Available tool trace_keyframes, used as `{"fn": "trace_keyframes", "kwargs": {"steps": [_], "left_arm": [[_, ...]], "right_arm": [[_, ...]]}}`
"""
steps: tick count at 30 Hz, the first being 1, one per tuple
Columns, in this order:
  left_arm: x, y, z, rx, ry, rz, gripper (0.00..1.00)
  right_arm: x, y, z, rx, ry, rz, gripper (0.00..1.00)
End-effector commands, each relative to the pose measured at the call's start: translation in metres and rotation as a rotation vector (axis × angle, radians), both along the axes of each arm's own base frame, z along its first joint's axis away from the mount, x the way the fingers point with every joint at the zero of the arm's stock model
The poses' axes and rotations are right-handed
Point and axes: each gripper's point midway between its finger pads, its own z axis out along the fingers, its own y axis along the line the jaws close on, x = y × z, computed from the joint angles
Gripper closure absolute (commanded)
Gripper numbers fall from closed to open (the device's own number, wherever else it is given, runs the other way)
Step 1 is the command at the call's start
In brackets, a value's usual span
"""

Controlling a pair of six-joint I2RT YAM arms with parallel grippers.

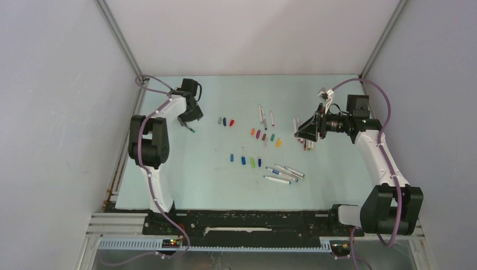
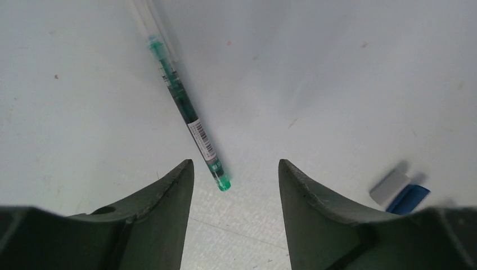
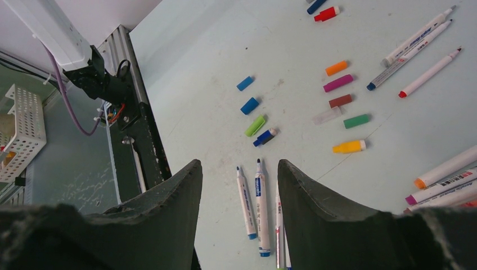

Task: Open the pen caps
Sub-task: Pick up the pen from the center of the board.

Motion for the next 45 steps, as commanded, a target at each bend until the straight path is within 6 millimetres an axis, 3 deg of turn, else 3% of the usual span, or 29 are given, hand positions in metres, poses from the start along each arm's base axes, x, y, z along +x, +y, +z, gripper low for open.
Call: {"fn": "trace_keyframes", "kwargs": {"steps": [1,9,25,33,45], "left_arm": [[-0.004,0.013,-0.006,0.009,0.057,0.059,0.44],[0.002,0.014,-0.01,-0.025,0.059,0.059,0.51],[0.004,0.013,-0.013,-0.074,0.125,0.08,0.52],[0.003,0.013,-0.014,-0.108,0.121,0.071,0.61],[0.002,-0.005,-0.005,-0.221,0.044,0.017,0.65]], "right_arm": [[0.0,0.0,0.008,0.016,-0.03,0.018,0.46],[0.001,0.0,0.008,0.017,-0.029,0.017,0.46],[-0.001,-0.003,0.013,0.032,-0.034,0.013,0.46],[-0.002,-0.005,0.019,0.049,-0.043,0.011,0.46],[-0.005,-0.004,0.025,0.07,-0.045,0.02,0.46]]}}
